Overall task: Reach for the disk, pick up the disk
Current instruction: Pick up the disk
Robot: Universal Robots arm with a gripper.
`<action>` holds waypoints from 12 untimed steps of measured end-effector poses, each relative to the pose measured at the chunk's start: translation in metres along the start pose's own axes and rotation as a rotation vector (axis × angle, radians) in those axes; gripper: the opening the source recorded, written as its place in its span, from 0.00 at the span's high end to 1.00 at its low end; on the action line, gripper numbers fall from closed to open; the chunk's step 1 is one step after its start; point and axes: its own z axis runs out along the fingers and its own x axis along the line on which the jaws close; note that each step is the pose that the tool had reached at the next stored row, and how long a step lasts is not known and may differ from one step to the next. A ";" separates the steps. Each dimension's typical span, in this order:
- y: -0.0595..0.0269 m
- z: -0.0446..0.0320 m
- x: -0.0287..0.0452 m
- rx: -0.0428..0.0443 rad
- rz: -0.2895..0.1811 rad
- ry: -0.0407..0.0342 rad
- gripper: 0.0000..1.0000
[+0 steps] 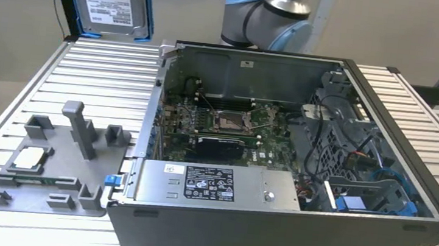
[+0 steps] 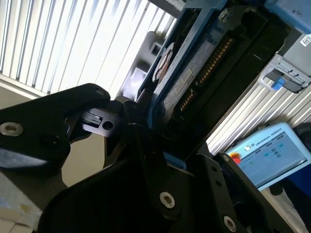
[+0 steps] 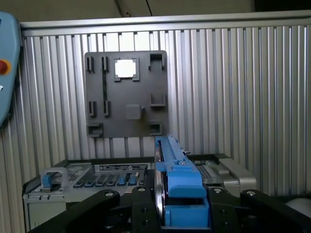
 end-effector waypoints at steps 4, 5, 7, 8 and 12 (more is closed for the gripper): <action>-0.0095 0.0000 -0.0007 -0.0001 0.000 0.0000 1.00; -0.0120 -0.0001 -0.0008 -0.0001 0.000 0.0000 1.00; -0.0170 0.0000 -0.0011 0.0000 0.000 0.0000 1.00; -0.0196 -0.0001 -0.0013 -0.0001 0.000 0.0000 1.00; -0.0293 0.0000 -0.0020 0.0000 0.000 -0.0001 1.00</action>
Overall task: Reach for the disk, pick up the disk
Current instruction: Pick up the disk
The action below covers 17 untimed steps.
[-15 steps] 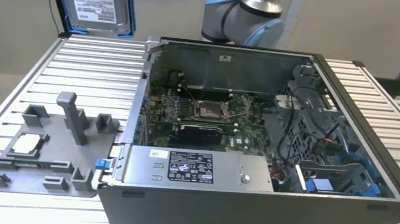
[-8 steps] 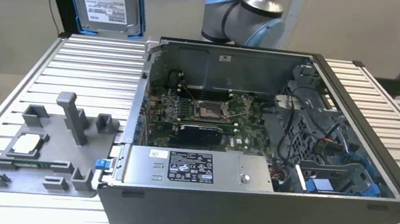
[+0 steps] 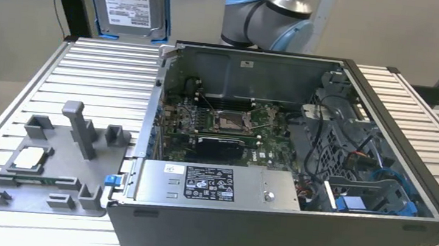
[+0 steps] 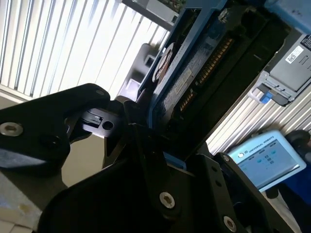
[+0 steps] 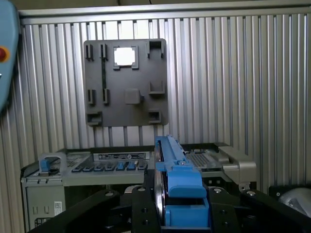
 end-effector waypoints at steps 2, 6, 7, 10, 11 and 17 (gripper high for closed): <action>-0.0053 0.0000 -0.0003 0.0000 0.000 0.0000 1.00; -0.0157 0.0000 -0.0010 0.0000 0.000 0.0000 1.00; -0.0183 0.0000 -0.0012 0.0000 0.000 0.0000 1.00; -0.0261 0.0000 -0.0017 0.0001 0.000 -0.0001 1.00; -0.0288 0.0000 -0.0019 0.0000 0.000 0.0000 1.00; -0.0453 0.0000 -0.0030 0.0000 0.000 0.0000 1.00</action>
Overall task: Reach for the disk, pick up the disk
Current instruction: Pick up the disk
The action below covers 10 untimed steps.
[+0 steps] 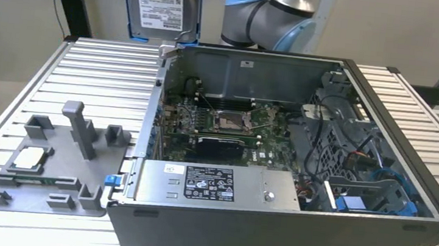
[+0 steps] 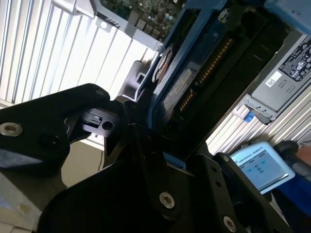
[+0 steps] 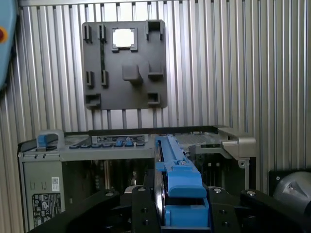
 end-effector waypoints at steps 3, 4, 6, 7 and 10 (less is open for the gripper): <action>-0.0082 0.0000 -0.0005 0.0000 0.000 0.0000 1.00; -0.0110 0.0000 -0.0007 0.0000 0.000 0.0000 1.00; -0.0163 0.0000 -0.0011 0.0000 0.000 0.0000 1.00; -0.0200 0.0000 -0.0013 -0.0001 0.000 0.0000 1.00; -0.0283 0.0000 -0.0019 -0.0001 0.000 0.0000 1.00</action>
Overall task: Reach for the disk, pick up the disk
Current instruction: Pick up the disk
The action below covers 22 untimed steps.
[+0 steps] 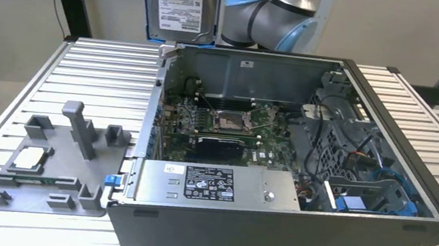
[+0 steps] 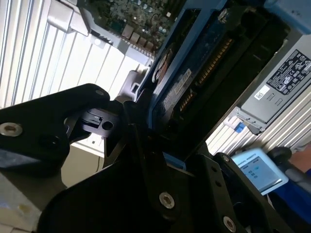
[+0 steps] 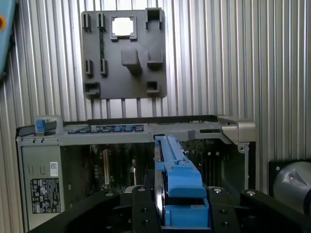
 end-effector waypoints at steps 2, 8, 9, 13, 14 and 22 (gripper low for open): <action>-0.0053 0.0000 -0.0004 0.0000 0.000 0.0000 1.00; -0.0211 0.0000 -0.0014 0.0000 0.000 0.0001 1.00; -0.0237 0.0000 -0.0016 0.0000 0.000 0.0000 1.00; -0.0345 0.0000 -0.0023 0.0000 0.000 0.0000 1.00; -0.0371 0.0000 -0.0025 0.0000 0.000 0.0000 1.00; -0.0578 0.0000 -0.0039 0.0000 0.000 0.0000 1.00</action>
